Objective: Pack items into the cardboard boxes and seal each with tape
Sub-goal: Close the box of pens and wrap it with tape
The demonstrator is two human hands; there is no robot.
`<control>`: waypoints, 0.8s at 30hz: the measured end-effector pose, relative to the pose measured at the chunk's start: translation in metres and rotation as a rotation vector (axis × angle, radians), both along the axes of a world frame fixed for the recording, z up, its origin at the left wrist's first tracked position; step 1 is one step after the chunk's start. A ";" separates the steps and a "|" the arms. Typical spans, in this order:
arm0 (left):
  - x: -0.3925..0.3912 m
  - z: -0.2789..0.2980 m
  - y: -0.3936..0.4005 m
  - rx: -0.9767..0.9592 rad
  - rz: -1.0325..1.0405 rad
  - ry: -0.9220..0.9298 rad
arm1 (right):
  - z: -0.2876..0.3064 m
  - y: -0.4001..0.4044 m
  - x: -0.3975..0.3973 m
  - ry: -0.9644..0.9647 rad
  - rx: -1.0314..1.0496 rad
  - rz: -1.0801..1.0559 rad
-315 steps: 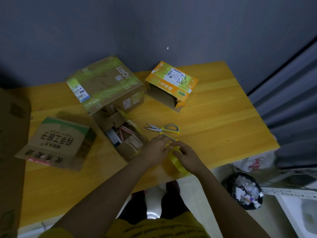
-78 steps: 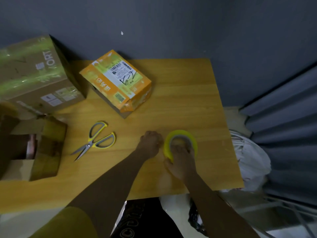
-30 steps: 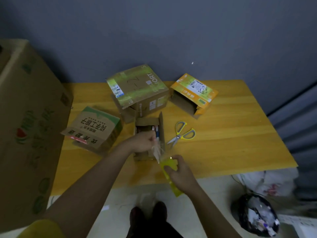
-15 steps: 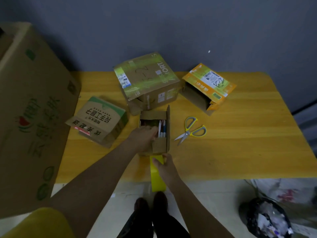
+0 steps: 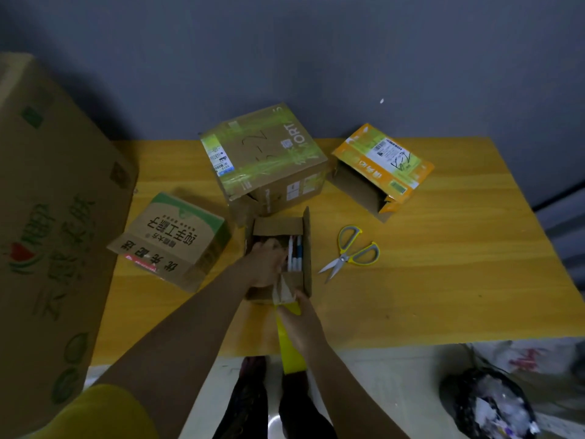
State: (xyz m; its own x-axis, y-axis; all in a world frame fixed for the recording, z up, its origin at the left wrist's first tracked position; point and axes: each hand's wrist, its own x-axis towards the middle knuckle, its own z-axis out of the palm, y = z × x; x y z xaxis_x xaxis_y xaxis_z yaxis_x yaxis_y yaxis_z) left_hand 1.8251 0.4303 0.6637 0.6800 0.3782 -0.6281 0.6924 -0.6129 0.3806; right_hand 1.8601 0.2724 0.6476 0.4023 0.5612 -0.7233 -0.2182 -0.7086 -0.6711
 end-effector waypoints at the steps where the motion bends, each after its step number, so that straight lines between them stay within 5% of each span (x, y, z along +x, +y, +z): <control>1: 0.000 0.000 0.004 -0.042 0.028 0.013 | 0.001 0.001 0.002 -0.026 -0.003 0.007; 7: -0.005 -0.007 0.008 -0.246 0.185 0.013 | 0.013 0.002 0.038 -0.159 -0.082 0.218; 10: -0.010 -0.010 0.005 -0.200 0.170 -0.027 | 0.015 0.003 0.044 -0.175 -0.149 0.330; 24: -0.003 -0.014 0.020 -0.368 0.246 -0.020 | 0.021 0.003 0.043 -0.410 -0.136 0.355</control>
